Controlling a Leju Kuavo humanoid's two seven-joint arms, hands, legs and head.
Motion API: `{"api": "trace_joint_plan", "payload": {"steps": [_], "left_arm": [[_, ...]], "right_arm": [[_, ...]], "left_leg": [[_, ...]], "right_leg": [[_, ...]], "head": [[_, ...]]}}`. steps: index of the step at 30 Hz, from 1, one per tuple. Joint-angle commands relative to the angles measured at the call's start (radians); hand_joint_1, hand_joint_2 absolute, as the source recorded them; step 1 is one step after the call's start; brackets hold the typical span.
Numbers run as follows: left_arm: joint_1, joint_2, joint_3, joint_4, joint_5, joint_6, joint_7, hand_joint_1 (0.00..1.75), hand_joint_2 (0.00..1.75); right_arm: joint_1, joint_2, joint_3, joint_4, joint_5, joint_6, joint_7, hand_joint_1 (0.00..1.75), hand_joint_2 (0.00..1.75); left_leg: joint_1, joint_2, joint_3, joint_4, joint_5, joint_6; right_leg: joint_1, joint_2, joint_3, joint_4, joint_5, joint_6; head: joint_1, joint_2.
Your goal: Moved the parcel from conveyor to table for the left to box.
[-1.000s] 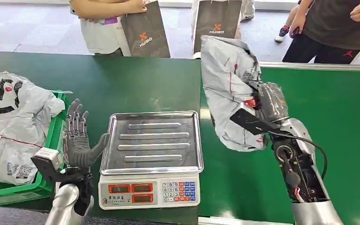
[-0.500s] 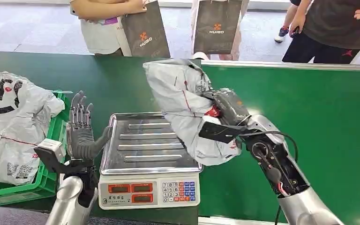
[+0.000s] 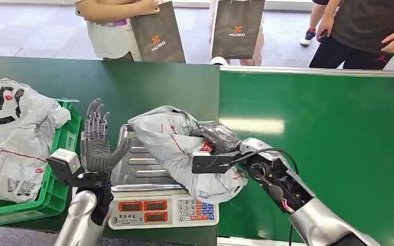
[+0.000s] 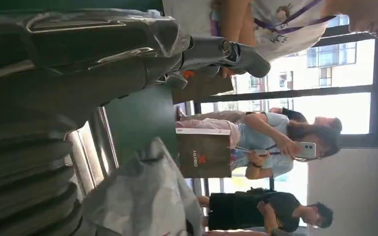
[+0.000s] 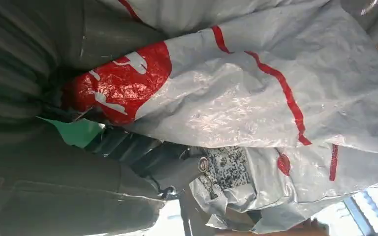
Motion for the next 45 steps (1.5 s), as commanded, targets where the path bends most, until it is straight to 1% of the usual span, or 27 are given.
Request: {"api": "trace_joint_plan", "payload": {"steps": [1,8,11,12,13,14,22,28,31,33,37,38,39,41,45], "left_arm": [[-0.03,0.007,-0.029,0.088,-0.002,-0.003,0.004,0.0,1.75],[-0.032,0.007,-0.027,0.088,-0.002,-0.002,0.004,0.0,1.75],[-0.028,0.005,-0.027,0.085,-0.003,-0.001,0.003,0.0,1.75],[-0.024,0.007,-0.026,0.082,-0.003,0.0,0.002,0.0,1.75],[-0.02,0.008,-0.026,0.078,-0.004,0.0,0.002,0.0,1.75],[-0.016,0.01,-0.024,0.071,-0.005,0.001,0.001,0.0,1.75],[-0.014,0.012,-0.021,0.059,-0.005,-0.002,0.002,0.0,1.75],[-0.026,0.01,-0.022,0.067,-0.002,0.001,0.001,0.0,1.75],[-0.026,0.01,-0.022,0.067,-0.002,0.001,0.001,0.0,1.75],[-0.029,0.01,-0.022,0.068,-0.002,0.001,0.001,0.0,1.75],[-0.03,0.01,-0.022,0.068,-0.001,0.001,0.001,0.0,1.75],[-0.039,0.004,-0.024,0.071,-0.001,-0.002,0.001,0.0,1.75],[-0.039,0.003,-0.024,0.072,-0.001,-0.002,0.001,0.0,1.75],[-0.04,0.003,-0.025,0.075,-0.001,-0.002,0.0,0.0,1.75],[-0.039,0.001,-0.027,0.082,0.002,-0.001,-0.003,0.0,1.75]], "right_arm": [[-0.081,0.052,0.198,0.236,-0.05,0.001,-0.022,1.75,1.75],[-0.089,0.057,0.217,0.255,-0.06,0.001,-0.021,1.75,1.75],[-0.085,0.073,0.233,0.271,-0.053,-0.023,-0.02,1.75,1.75],[-0.077,0.077,0.225,0.268,-0.057,-0.039,-0.024,1.12,1.75],[-0.075,0.077,0.222,0.265,-0.055,-0.049,-0.025,0.07,1.75],[-0.072,0.077,0.216,0.254,-0.054,-0.067,-0.025,0.0,1.75],[-0.06,0.034,0.133,0.145,-0.061,-0.149,-0.015,0.0,1.75],[-0.015,0.013,0.016,0.032,-0.094,-0.188,-0.016,0.0,1.75],[-0.015,0.013,0.016,0.032,-0.094,-0.188,-0.016,0.0,1.75],[-0.001,0.012,-0.011,0.015,-0.104,-0.202,-0.022,0.0,1.75],[0.005,0.013,-0.025,0.008,-0.103,-0.214,-0.029,0.0,1.75],[0.069,0.018,-0.119,-0.046,-0.12,-0.289,-0.077,0.0,1.75],[0.073,0.017,-0.121,-0.049,-0.12,-0.29,-0.077,0.0,1.75],[0.088,0.02,-0.14,-0.065,-0.128,-0.299,-0.089,0.0,1.75],[0.19,0.039,-0.258,-0.154,-0.184,-0.321,-0.151,0.0,1.75]], "left_leg": [[0.0,0.0,0.001,-0.001,0.001,0.001],[-0.001,0.0,0.001,-0.001,0.001,0.002],[0.0,0.0,0.001,-0.001,0.001,0.001],[0.0,0.001,0.001,-0.001,0.001,0.001],[0.0,0.0,0.001,-0.001,0.001,0.001],[0.0,0.0,0.001,-0.001,0.0,0.001],[0.0,0.0,0.001,-0.002,0.001,0.002],[0.0,-0.002,0.0,-0.001,0.001,0.002],[0.0,-0.001,0.0,0.0,0.001,0.001],[0.0,-0.001,0.0,0.0,0.0,0.001],[0.0,-0.001,0.0,0.0,0.001,0.001],[0.0,-0.001,0.0,0.0,0.001,0.001],[0.0,-0.002,0.0,-0.001,0.002,0.003],[0.0,-0.002,0.0,0.0,0.001,0.002],[0.0,-0.003,0.0,-0.001,0.001,0.001]], "right_leg": [[0.0,0.0,0.001,-0.001,0.0,-0.001],[0.0,-0.001,0.0,-0.001,0.001,-0.002],[0.0,-0.001,0.001,-0.001,0.0,-0.002],[0.0,0.0,0.001,-0.001,0.001,-0.002],[0.0,-0.001,0.001,-0.001,0.001,-0.002],[0.0,0.0,0.001,-0.001,0.0,-0.001],[0.0,-0.002,0.001,-0.002,0.001,-0.003],[0.0,-0.003,0.0,-0.001,0.0,-0.002],[0.0,-0.002,-0.001,0.0,0.0,-0.002],[0.0,-0.001,0.0,0.0,0.0,-0.001],[0.0,-0.002,0.0,0.0,0.0,-0.002],[0.0,-0.002,0.0,0.0,0.0,-0.001],[0.001,-0.004,0.0,-0.001,0.001,-0.003],[0.0,-0.002,0.0,0.0,0.0,-0.002],[0.001,-0.004,0.001,-0.001,0.0,-0.002]], "head": [[0.0,0.0],[0.0,0.0],[0.0,0.0],[0.0,0.0],[0.0,0.0],[0.0,0.0],[0.0,0.0],[0.0,0.0],[0.0,0.0],[0.0,0.0],[0.0,0.0],[0.0,0.0],[0.0,0.0],[0.0,0.0],[0.0,0.0]]}}
